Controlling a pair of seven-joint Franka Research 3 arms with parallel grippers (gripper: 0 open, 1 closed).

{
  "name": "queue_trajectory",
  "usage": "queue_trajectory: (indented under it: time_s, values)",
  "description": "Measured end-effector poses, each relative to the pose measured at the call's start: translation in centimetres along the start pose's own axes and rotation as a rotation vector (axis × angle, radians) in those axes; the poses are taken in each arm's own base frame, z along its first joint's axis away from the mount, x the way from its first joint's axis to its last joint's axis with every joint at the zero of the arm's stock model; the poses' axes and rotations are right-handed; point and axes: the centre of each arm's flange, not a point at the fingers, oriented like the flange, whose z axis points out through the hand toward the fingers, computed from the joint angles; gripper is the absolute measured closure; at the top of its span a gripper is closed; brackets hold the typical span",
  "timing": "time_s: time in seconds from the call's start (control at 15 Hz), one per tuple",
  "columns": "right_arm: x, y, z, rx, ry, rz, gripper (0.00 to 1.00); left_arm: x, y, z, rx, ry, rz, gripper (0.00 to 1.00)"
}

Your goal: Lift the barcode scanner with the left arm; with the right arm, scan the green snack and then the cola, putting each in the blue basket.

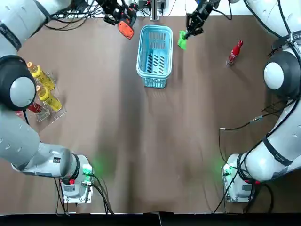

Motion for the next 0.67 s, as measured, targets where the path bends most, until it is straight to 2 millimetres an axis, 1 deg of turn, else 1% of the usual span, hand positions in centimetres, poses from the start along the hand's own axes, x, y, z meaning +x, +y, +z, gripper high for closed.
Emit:
queue_trajectory:
  time_s: [0.07, 0.13, 0.27, 0.4, 0.53, 0.67]
  values:
    - [-0.3, -1.4, 0.2, 0.054, -0.006, 0.007, 0.97, 0.4, 0.4, 1.2, -0.02, -0.029, 0.0, 0.63]
    - [-0.7, -3.4, 0.6, 0.136, -0.008, 0.017, 0.97, 1.6, 1.2, 3.8, -0.041, -0.056, 0.002, 0.63]
    - [-0.6, -4.9, 1.3, 0.182, 0.027, 0.015, 0.97, 2.9, 2.3, 6.4, -0.059, -0.032, 0.007, 0.63]
    - [-0.6, -6.3, 2.4, 0.208, 0.059, 0.013, 0.97, 3.6, 3.4, 8.7, -0.074, 0.004, 0.017, 0.63]
    - [-0.6, -7.2, 3.6, 0.211, 0.074, 0.01, 0.97, 3.7, 4.3, 10.2, -0.085, 0.031, 0.027, 0.63]
    - [-0.4, -7.4, 4.2, 0.211, 0.086, 0.012, 0.97, 3.9, 4.9, 10.7, -0.095, 0.046, 0.035, 0.63]
